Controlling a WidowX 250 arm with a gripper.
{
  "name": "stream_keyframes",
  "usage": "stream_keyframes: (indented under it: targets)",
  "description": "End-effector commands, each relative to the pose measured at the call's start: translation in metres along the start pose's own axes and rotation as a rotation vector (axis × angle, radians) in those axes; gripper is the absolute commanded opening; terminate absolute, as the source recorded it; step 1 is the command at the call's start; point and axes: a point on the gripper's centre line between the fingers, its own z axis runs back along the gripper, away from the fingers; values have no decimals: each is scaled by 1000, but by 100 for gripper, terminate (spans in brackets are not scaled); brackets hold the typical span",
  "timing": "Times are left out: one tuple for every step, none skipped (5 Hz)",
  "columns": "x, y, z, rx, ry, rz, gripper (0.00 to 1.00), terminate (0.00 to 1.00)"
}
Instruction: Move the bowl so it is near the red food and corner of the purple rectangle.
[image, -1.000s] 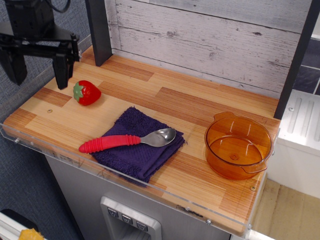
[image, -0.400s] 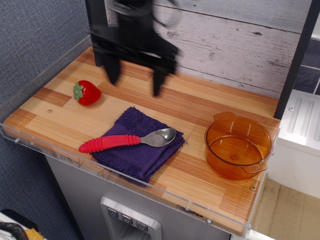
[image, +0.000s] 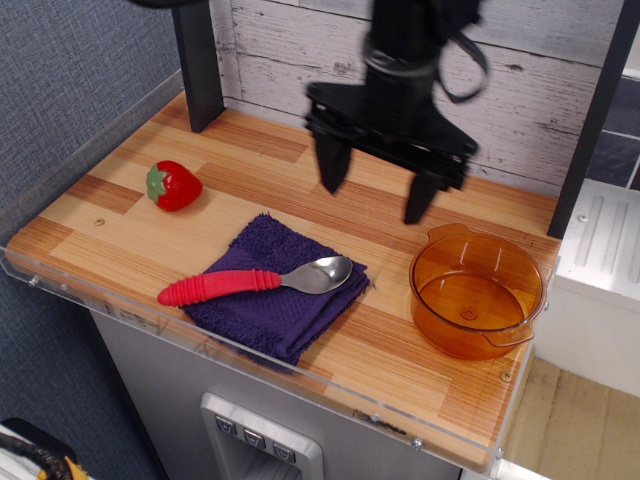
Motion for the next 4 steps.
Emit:
stream_keyframes:
  targets:
    - [10, -17, -15, -76, -30, -106, 100, 0]
    - [8, -23, -28, -106, -18, -134, 100, 0]
    - [10, -29, -40, -111, 9, -170, 100, 0]
    - [12, -30, -46, -130, 14, -180, 100, 0]
